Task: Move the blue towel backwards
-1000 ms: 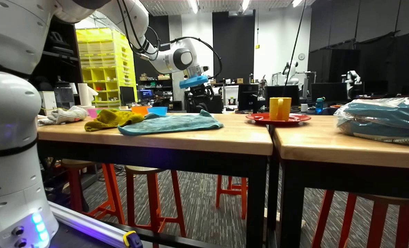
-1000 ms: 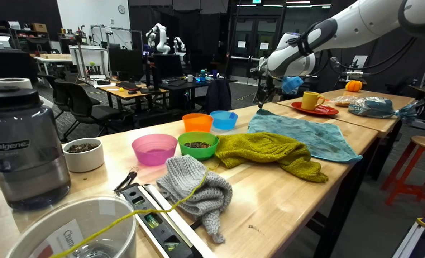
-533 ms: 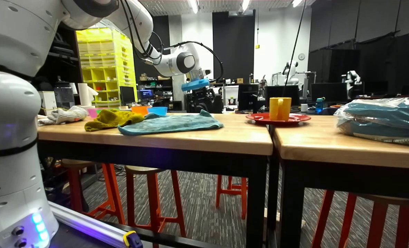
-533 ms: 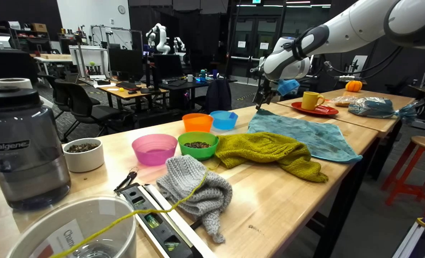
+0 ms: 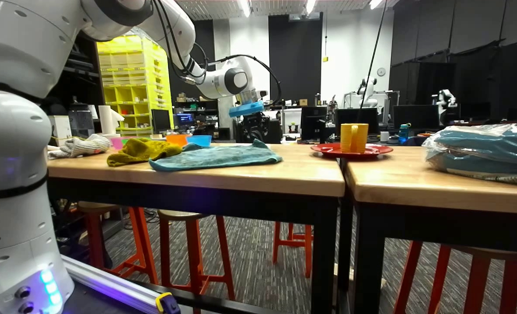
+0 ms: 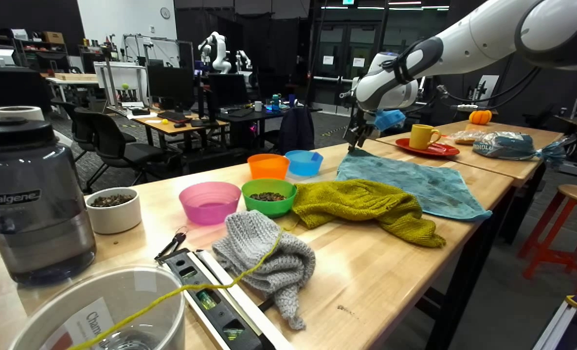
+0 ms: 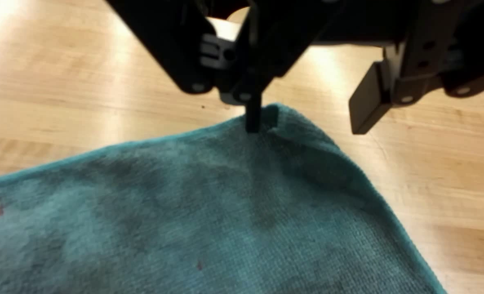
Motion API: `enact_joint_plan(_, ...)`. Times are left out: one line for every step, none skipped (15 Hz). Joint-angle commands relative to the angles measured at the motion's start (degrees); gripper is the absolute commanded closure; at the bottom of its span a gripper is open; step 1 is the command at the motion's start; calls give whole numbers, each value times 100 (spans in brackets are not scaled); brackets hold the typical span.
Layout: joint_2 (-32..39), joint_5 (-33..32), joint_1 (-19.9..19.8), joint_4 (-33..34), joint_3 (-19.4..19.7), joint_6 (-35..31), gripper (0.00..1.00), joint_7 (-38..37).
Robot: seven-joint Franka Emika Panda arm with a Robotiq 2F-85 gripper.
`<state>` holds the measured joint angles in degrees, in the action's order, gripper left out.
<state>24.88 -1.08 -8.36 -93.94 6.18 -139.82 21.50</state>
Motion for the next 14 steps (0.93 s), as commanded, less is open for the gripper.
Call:
enact_joint_plan(59,-207,-47,142,-30,78,72,-286)
enact_joint_plan(57,-219,-47,135,-26,56,79,-332)
enact_joint_plan(53,-252,-37,118,-8,2,86,-409)
enact_joint_plan(42,-258,-39,100,-4,-45,94,-465)
enact_joint_plan(6,-257,-41,57,-1,-134,99,-527)
enact_joint_plan(-38,-247,-40,3,-3,-232,100,-570)
enact_joint_plan(-77,-233,-41,-36,-8,-326,100,-612)
enact_joint_plan(-138,-226,-41,-92,-15,-445,100,-634)
enact_joint_plan(-206,-222,-38,-154,-20,-573,100,-660)
enact_joint_plan(-262,-217,-35,-202,-24,-683,100,-684)
enact_joint_plan(-350,-203,-37,-268,-33,-808,100,-692)
enact_joint_plan(-426,-199,-34,-315,-35,-917,100,-715)
enact_joint_plan(-521,-147,-57,-364,-67,-1035,100,-691)
enact_joint_plan(-643,-96,-81,-415,-96,-1139,100,-665)
